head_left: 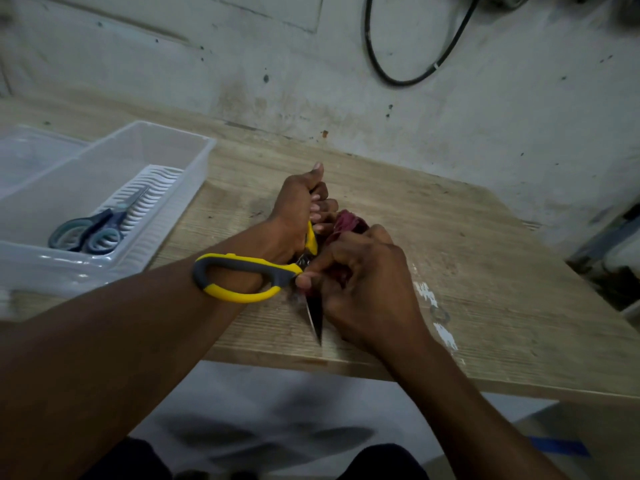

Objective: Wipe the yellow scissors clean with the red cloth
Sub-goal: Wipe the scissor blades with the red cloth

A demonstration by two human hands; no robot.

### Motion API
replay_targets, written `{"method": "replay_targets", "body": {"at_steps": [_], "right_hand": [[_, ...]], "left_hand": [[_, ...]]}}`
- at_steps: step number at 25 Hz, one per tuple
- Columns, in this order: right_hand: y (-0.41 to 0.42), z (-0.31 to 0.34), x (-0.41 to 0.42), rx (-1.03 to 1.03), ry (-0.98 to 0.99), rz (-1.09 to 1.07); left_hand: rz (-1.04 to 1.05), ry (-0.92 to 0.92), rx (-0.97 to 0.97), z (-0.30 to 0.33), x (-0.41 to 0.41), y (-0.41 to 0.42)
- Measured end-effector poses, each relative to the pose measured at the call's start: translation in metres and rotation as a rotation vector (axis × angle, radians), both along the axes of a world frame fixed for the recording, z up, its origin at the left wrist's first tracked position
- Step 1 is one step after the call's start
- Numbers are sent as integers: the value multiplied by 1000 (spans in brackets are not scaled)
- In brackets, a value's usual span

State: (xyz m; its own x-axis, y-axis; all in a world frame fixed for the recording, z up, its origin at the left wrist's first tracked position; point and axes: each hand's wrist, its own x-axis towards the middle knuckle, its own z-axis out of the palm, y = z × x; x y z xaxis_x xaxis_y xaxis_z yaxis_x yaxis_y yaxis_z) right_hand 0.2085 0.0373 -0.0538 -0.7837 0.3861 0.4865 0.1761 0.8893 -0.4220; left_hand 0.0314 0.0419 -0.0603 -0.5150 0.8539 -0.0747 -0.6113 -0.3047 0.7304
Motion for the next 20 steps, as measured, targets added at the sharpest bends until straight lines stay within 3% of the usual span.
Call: {"method": "replay_targets", "body": {"at_steps": [5,10,15,20], "right_hand": [[-4,-11,42,-62,-97,99],[18,-6,0,-96,49,-41],[14,-14,-5,-65,63,-126],[11,3,30,-156,-152,198]], "left_hand": [[-70,-131,41,-3,0,-1],[-96,-81,63,-7,-5,2],[-77,-98,81,-6,-10,3],[-104,-99,84,-7,-7,1]]}}
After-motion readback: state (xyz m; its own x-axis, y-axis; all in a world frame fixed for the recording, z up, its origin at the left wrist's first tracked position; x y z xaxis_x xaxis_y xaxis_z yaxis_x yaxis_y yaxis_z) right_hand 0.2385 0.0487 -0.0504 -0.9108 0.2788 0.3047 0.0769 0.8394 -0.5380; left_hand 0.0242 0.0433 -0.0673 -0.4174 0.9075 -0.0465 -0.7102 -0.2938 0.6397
